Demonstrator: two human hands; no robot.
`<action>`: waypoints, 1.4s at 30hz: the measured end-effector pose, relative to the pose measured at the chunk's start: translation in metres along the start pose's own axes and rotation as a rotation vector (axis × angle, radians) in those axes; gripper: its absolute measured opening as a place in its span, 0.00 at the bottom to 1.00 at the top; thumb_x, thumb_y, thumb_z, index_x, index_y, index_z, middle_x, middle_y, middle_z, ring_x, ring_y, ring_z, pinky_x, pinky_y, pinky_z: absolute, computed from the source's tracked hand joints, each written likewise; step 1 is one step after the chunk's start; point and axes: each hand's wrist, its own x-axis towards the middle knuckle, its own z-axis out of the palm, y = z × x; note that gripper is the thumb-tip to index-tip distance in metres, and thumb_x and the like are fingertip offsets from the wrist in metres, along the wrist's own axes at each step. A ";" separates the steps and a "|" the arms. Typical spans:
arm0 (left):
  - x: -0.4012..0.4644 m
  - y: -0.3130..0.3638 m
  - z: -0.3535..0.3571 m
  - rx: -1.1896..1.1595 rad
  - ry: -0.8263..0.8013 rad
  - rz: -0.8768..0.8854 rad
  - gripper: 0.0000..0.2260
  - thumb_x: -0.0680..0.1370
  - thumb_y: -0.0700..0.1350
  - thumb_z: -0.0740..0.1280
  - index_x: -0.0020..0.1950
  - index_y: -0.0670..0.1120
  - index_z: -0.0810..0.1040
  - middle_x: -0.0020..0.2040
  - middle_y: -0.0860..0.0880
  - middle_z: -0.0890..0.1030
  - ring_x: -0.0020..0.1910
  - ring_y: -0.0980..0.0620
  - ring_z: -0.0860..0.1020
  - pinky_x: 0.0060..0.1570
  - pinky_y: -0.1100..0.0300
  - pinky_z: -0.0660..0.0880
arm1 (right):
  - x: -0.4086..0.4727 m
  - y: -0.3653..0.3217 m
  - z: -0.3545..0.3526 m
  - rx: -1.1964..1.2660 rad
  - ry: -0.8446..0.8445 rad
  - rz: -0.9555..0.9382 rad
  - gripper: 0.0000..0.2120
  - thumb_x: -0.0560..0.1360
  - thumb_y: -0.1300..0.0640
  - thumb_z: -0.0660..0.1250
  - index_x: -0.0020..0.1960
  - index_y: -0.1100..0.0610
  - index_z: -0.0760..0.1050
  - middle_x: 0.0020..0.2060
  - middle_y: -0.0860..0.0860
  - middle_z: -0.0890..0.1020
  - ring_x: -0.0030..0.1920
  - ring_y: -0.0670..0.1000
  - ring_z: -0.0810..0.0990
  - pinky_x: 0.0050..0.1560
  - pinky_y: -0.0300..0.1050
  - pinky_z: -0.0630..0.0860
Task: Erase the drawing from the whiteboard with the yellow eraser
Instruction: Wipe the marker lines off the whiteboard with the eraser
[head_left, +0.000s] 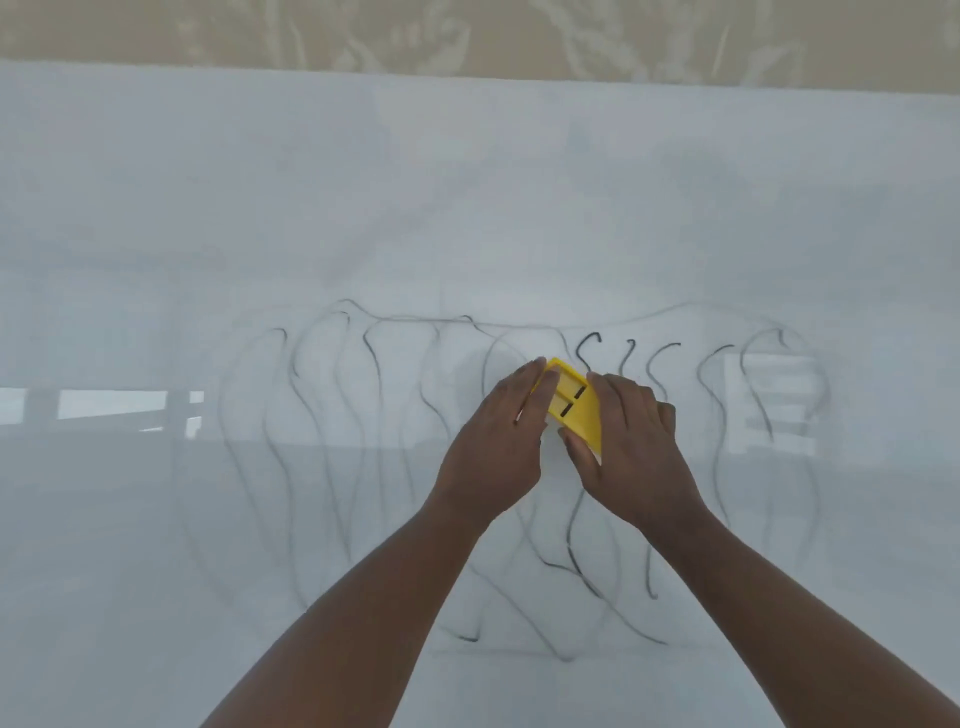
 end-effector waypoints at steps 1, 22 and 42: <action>-0.006 -0.012 -0.008 0.051 -0.011 0.025 0.25 0.75 0.35 0.67 0.73 0.37 0.71 0.72 0.39 0.75 0.71 0.43 0.75 0.68 0.51 0.76 | 0.005 -0.009 0.005 0.013 0.018 0.005 0.27 0.77 0.46 0.62 0.66 0.66 0.71 0.58 0.61 0.78 0.54 0.62 0.78 0.47 0.55 0.71; -0.182 -0.366 -0.169 0.354 -0.043 -0.359 0.31 0.82 0.53 0.49 0.81 0.37 0.53 0.82 0.40 0.54 0.82 0.44 0.52 0.80 0.43 0.56 | 0.111 -0.235 0.107 0.221 0.326 0.450 0.29 0.75 0.54 0.71 0.71 0.66 0.67 0.58 0.66 0.72 0.57 0.65 0.71 0.57 0.60 0.70; -0.205 -0.401 -0.157 0.348 0.013 -0.276 0.29 0.83 0.52 0.52 0.81 0.40 0.53 0.82 0.42 0.55 0.82 0.45 0.51 0.81 0.46 0.53 | 0.081 -0.392 0.170 0.248 0.198 -0.379 0.25 0.75 0.50 0.69 0.65 0.66 0.75 0.52 0.61 0.80 0.48 0.63 0.78 0.48 0.55 0.74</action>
